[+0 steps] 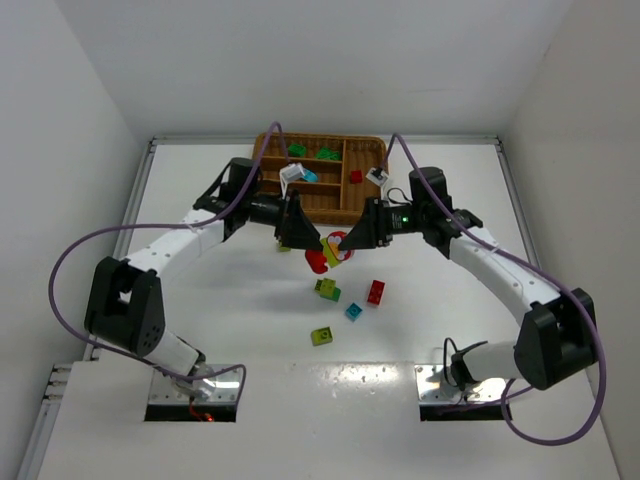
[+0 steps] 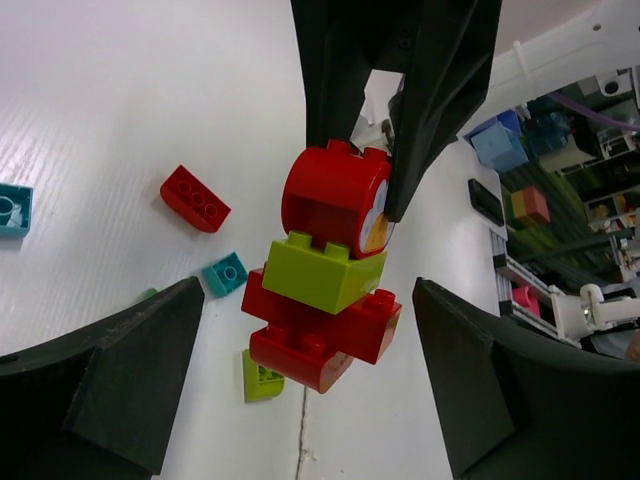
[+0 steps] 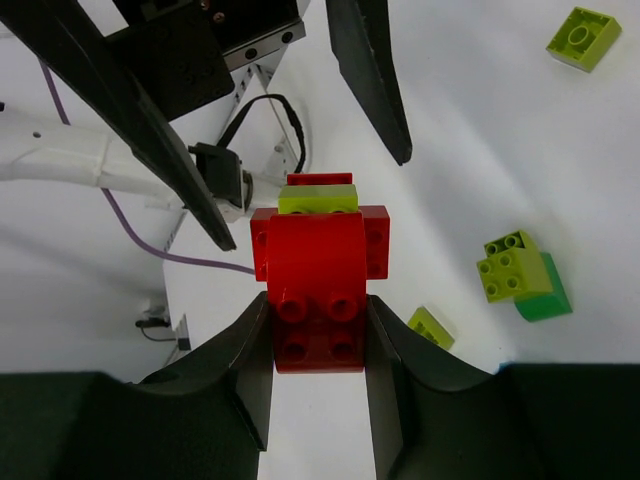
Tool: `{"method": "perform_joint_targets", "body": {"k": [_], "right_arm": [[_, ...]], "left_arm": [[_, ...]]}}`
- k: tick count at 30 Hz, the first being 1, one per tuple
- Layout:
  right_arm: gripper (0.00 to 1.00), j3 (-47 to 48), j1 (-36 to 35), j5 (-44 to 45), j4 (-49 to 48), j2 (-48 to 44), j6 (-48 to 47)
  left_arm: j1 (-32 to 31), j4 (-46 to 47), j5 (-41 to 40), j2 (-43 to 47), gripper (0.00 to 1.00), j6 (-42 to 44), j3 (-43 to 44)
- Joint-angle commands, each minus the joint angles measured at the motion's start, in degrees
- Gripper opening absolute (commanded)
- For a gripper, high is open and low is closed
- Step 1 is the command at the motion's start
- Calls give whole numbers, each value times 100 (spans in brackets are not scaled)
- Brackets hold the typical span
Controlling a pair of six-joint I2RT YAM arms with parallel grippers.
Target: Sort the legos into containers by color
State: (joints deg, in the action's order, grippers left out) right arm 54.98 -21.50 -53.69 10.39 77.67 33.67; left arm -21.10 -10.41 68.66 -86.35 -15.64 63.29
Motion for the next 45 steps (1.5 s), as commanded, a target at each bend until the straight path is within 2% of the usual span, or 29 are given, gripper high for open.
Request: {"method": "perform_joint_targets", "body": {"k": [1, 2, 6, 15, 20, 24, 29, 30, 32, 34, 35, 36, 37, 39, 42, 44, 45], "right_arm": [[18, 276, 23, -221, -213, -24, -36], [18, 276, 23, -221, -213, -24, -36], [18, 276, 23, -221, -213, -24, -89], [18, 391, 23, -212, -160, 143, -89], [18, 391, 23, -212, -160, 196, -89], [18, 443, 23, -212, -160, 248, -89], [18, 496, 23, -212, -160, 249, -89], [18, 496, 23, -160, -108, 249, -89], [18, 496, 23, -159, -55, 249, -141], [18, 496, 23, -159, -55, 249, -141], [18, 548, 23, -159, -55, 249, -194], [18, 549, 23, -159, -55, 249, -194], [18, 549, 23, -237, -55, 249, -194], [18, 601, 23, -396, -55, 249, -255], [18, 601, 23, -555, 6, 249, -448], [18, 654, 23, -721, 85, 301, -554], [18, 654, 23, -791, 155, 301, -633]], "left_arm": [[-104, 75, 120, -49, 90, 246, 237], [-105, 75, 121, -49, 83, 246, 237], [-105, 75, 226, 4, 71, 298, 237], [-105, -40, 226, -49, 61, 351, 342], [-166, -40, 226, -49, 59, 351, 447], [-280, -40, 226, -242, 34, 351, 667], [-280, -40, 121, -242, 15, 351, 667], [-280, -40, 121, -242, 8, 351, 667], [-280, -92, 121, -242, 4, 299, 667], [-280, -92, 121, -242, 8, 298, 667], [-280, -188, 121, -242, 20, 368, 720], [-219, -241, 121, -242, 48, 429, 720], [-219, -337, 121, -242, 62, 430, 720], [-157, -338, 234, -242, 84, 483, 720], [-105, -338, 673, -356, 90, 544, 720], [-105, -338, 1138, -418, 90, 693, 720], [-105, -338, 1219, -418, 86, 694, 720]]}}
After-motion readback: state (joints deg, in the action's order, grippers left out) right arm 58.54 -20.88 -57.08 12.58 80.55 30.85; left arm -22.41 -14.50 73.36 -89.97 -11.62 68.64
